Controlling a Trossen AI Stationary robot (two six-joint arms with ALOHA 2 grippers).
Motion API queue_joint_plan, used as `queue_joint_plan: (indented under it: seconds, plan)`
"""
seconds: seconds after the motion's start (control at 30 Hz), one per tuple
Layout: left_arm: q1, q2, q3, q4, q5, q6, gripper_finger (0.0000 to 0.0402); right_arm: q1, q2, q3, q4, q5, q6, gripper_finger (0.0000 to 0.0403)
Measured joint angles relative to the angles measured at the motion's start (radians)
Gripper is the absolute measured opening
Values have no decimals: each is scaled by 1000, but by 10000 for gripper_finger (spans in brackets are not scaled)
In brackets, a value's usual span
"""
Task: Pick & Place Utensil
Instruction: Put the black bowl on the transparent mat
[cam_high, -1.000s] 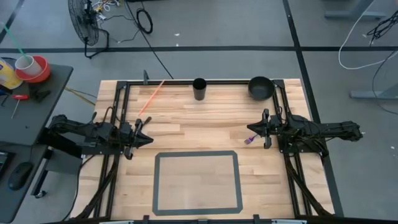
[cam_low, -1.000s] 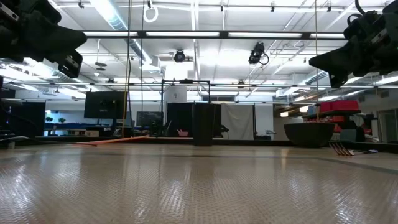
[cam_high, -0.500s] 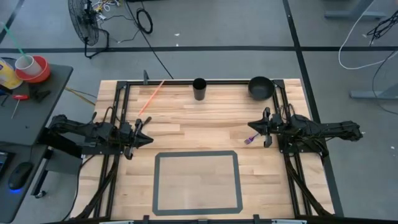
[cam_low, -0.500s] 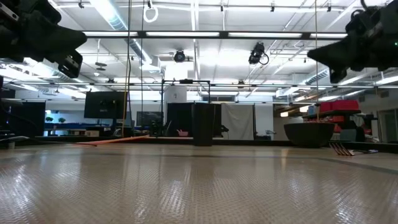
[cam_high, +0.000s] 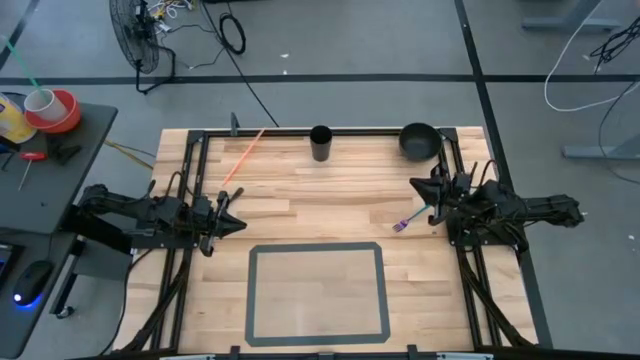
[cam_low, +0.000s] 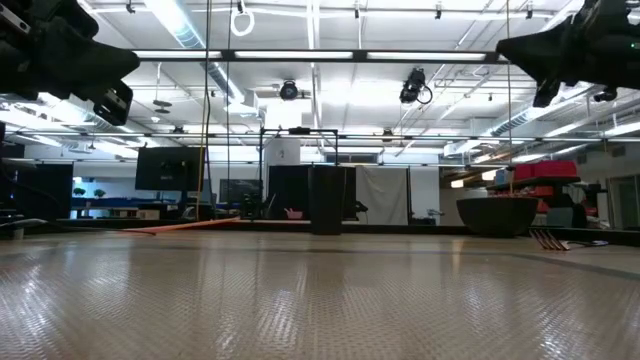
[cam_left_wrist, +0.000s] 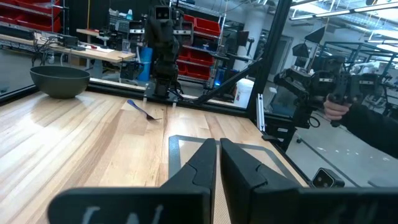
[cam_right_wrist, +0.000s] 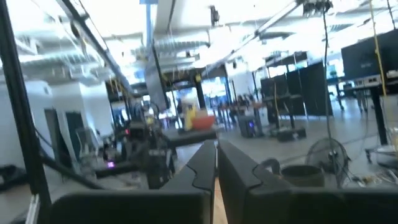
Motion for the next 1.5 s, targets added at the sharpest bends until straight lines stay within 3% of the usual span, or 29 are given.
queue_joint_plan:
  seconds: [0.27,0.47,0.57,0.73,0.9,1.13,1.3,1.5]
  plan:
    - [0,0,0,0,0,0,25,0,178,79,-61,160,-29,23]
    - [0,0,0,0,0,0,25,-5,378,224,-197,364,-25,28]
    - [0,0,0,0,0,0,25,-25,461,293,-303,416,10,53]
    - [0,0,0,0,0,0,25,-90,572,368,-431,487,91,131]
    - [0,0,0,0,0,0,25,-205,665,473,-631,482,250,204]
    - [0,0,0,0,0,0,25,-369,849,613,-845,343,301,272]
    - [0,0,0,0,0,0,25,-507,980,667,-872,253,303,294]
    - [0,0,0,0,0,0,25,-666,1126,726,-945,229,346,286]
